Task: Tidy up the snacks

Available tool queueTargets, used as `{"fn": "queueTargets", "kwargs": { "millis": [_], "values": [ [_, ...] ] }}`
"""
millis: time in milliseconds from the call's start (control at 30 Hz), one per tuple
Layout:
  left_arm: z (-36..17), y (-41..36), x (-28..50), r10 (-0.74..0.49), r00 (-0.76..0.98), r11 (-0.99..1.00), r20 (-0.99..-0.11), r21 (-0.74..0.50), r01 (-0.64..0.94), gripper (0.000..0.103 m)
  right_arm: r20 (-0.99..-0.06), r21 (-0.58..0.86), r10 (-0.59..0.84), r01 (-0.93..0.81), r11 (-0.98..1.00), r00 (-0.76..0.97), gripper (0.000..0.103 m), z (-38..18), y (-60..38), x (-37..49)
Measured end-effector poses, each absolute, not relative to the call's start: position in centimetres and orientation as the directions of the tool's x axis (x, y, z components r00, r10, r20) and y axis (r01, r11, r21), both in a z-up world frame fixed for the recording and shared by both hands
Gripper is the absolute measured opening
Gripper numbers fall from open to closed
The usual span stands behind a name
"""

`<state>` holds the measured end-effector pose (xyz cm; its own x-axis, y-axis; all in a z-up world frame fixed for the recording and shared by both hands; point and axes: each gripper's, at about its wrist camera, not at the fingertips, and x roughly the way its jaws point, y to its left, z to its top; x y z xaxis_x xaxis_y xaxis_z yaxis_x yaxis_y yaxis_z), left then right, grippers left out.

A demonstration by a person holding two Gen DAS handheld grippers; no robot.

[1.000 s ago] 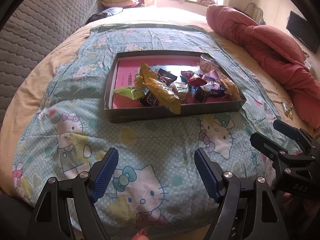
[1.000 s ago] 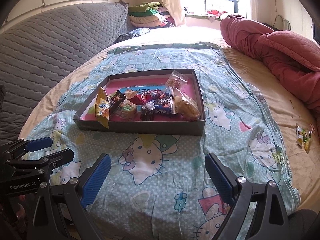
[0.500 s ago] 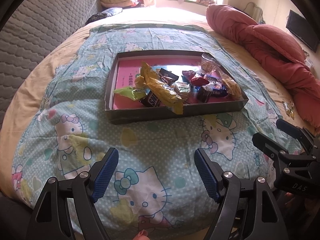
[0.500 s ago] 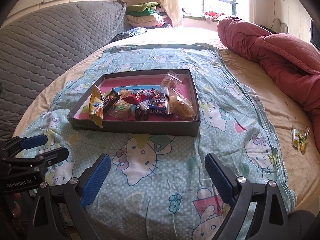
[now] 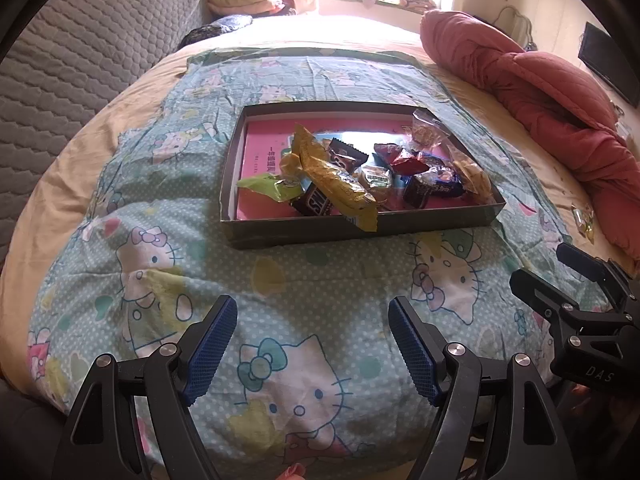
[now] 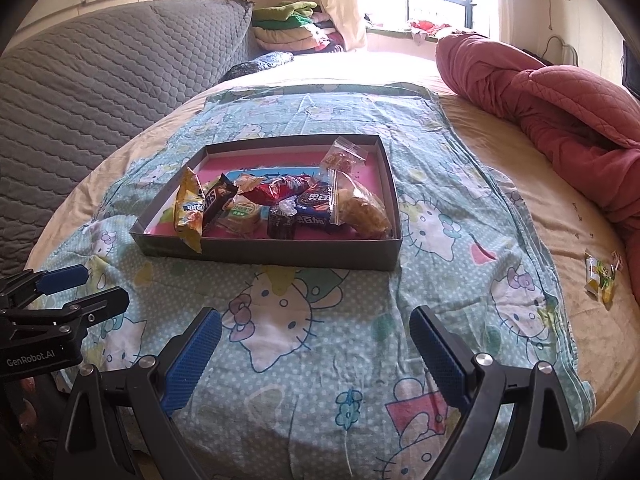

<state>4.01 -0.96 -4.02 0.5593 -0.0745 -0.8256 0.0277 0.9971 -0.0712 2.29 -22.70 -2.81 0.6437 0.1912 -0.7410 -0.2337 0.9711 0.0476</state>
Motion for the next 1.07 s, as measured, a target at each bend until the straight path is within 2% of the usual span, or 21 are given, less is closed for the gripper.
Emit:
{"fn": "queueTargets", "kwargs": {
  "millis": [1067],
  "values": [
    [-4.5, 0.5, 4.7, -0.061, 0.559, 0.996, -0.827, -0.084, -0.015, 0.079, -0.74, 0.057, 0.188, -0.219, 0.974, 0.646, 0.095, -3.1, -22.9, 2.9]
  ]
}}
